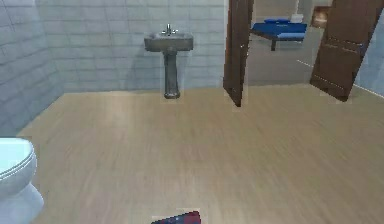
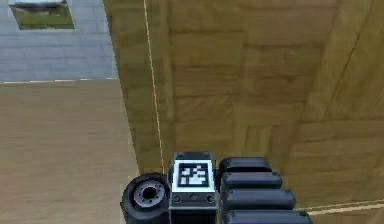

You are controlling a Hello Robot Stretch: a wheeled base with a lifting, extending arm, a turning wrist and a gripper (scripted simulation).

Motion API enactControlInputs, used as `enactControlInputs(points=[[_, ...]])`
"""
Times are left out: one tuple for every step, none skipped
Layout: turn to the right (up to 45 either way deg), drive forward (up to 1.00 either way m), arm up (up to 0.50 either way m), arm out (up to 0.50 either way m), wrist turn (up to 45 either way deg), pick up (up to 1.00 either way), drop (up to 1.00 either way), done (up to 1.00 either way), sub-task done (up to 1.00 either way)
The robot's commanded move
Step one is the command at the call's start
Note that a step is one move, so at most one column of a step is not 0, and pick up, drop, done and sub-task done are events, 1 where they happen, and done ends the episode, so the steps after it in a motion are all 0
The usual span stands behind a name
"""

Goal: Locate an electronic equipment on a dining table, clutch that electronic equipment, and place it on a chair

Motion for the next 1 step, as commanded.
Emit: enactControlInputs(points=[[0.0,0.20,0.00,0.00,0.0,0.00,0.00,0.00,0.00]])
